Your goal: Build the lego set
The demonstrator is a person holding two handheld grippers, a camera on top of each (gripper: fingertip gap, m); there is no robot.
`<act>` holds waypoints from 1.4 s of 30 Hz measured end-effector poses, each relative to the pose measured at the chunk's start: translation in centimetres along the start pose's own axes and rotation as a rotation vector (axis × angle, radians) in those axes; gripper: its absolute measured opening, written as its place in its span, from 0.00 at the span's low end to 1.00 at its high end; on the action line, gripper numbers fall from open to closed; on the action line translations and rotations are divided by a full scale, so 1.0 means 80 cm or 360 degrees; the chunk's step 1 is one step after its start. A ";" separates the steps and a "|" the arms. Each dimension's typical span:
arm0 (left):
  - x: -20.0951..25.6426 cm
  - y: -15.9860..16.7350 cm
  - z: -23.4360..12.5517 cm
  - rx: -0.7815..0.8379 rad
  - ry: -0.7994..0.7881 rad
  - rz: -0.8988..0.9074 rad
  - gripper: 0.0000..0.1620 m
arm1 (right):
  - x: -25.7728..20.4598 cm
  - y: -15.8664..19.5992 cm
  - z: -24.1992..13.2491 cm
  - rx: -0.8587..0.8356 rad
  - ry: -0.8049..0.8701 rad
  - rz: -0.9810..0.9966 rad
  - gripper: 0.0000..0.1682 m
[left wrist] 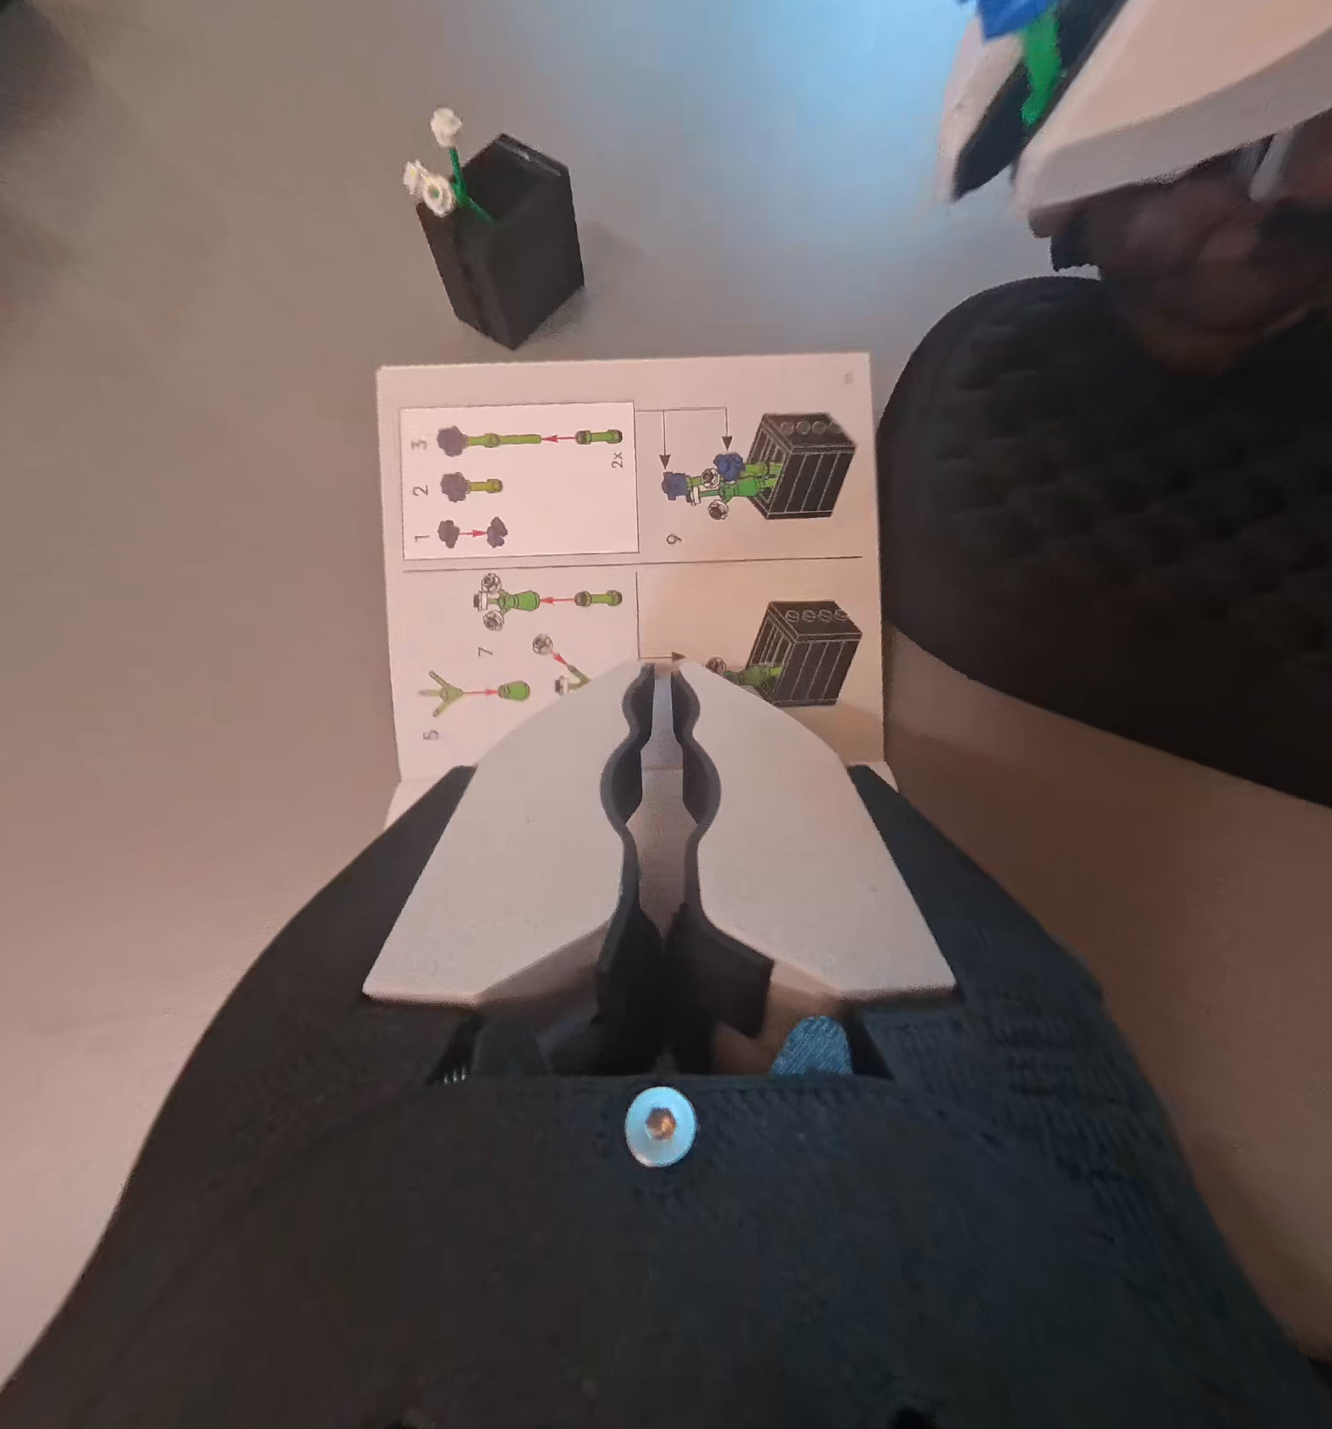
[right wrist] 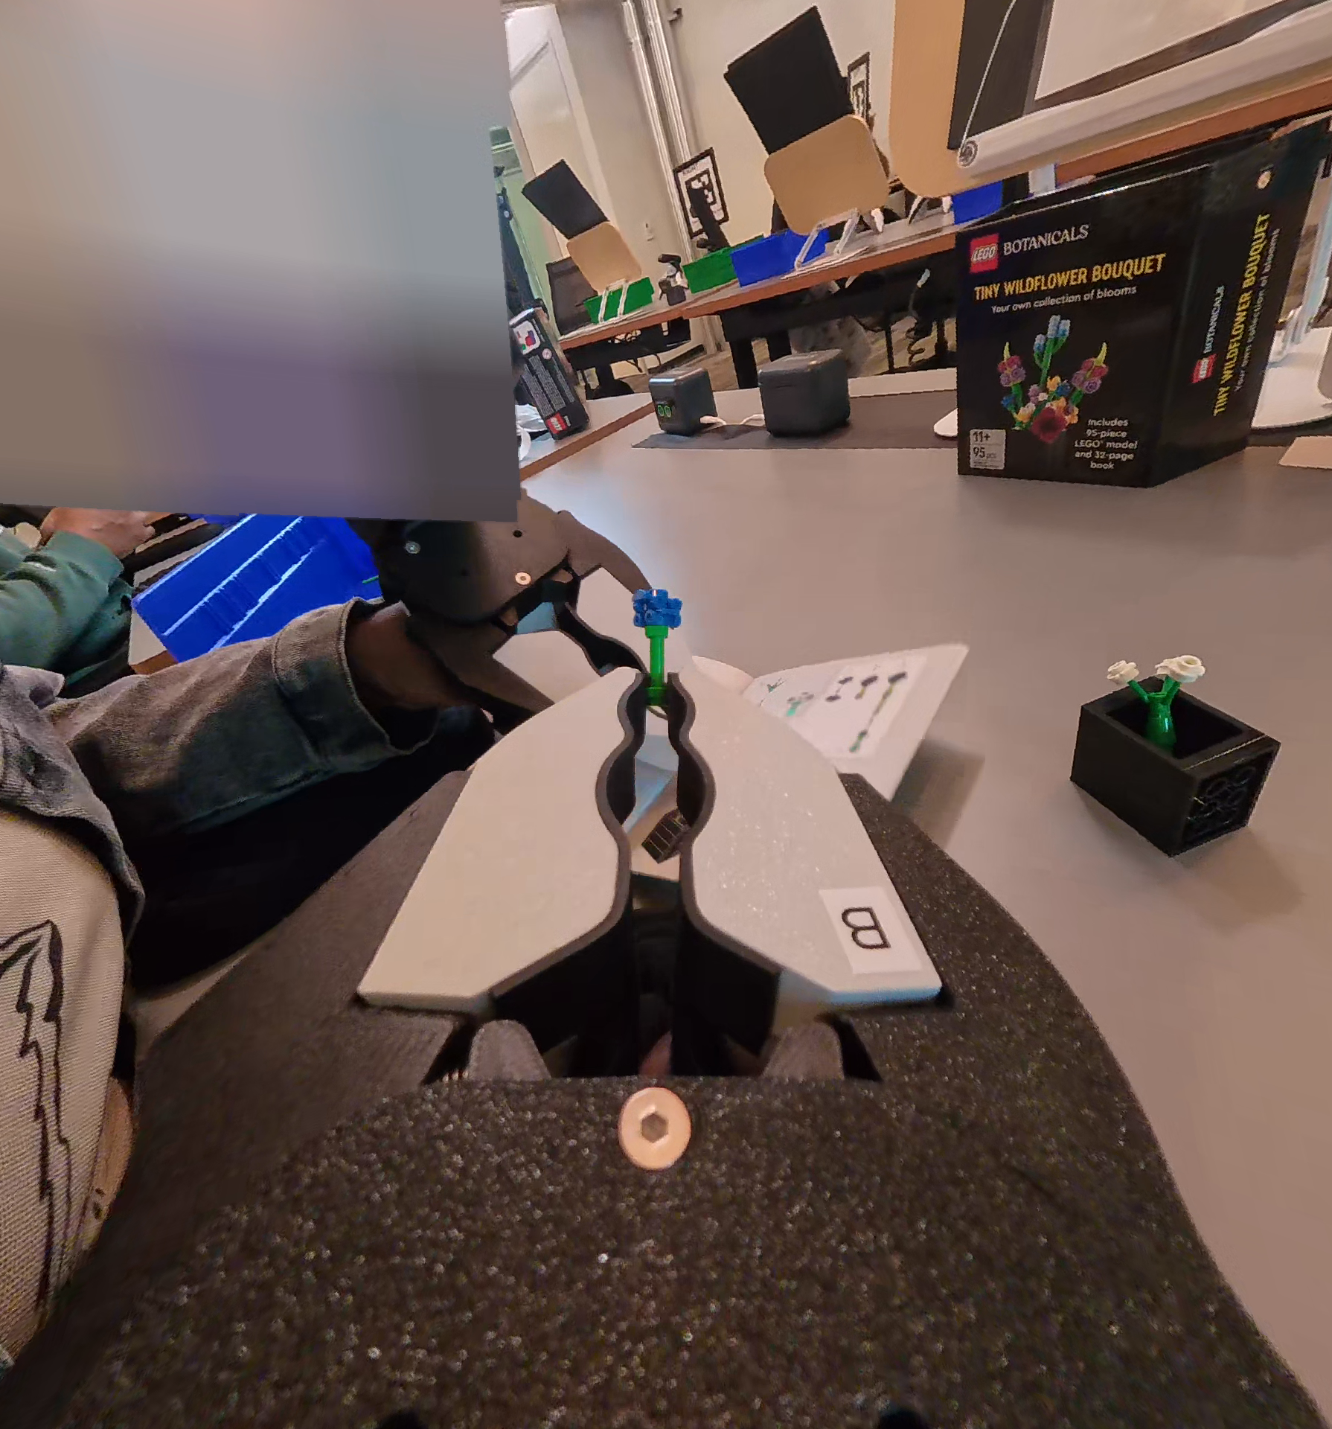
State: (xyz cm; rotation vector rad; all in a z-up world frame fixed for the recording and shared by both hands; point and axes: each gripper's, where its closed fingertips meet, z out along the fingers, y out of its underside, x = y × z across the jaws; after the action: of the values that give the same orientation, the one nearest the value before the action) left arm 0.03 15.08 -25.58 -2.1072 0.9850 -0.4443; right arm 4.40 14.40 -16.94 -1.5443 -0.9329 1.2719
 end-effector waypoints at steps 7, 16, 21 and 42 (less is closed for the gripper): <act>0.001 0.006 0.002 -0.0017 0.0025 -0.0005 0.03 | -0.001 0.001 0.001 -0.0014 0.0005 -0.0011 0.03; 0.002 0.009 0.003 -0.0035 0.0042 -0.0015 0.02 | 0.000 0.001 0.000 -0.0008 -0.0006 0.0006 0.03; 0.003 0.009 0.003 -0.0039 0.0054 -0.0026 0.02 | 0.001 0.001 0.000 0.0000 -0.0008 0.0025 0.03; 0.003 0.010 0.001 -0.0041 0.0084 -0.0058 0.01 | 0.003 -0.001 -0.001 0.0023 0.0015 0.0019 0.03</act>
State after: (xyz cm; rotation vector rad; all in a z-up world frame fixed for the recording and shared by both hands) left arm -0.17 14.57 -26.27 -2.1490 0.9884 -0.5107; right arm 4.54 14.63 -16.93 -1.5459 -0.9075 1.2761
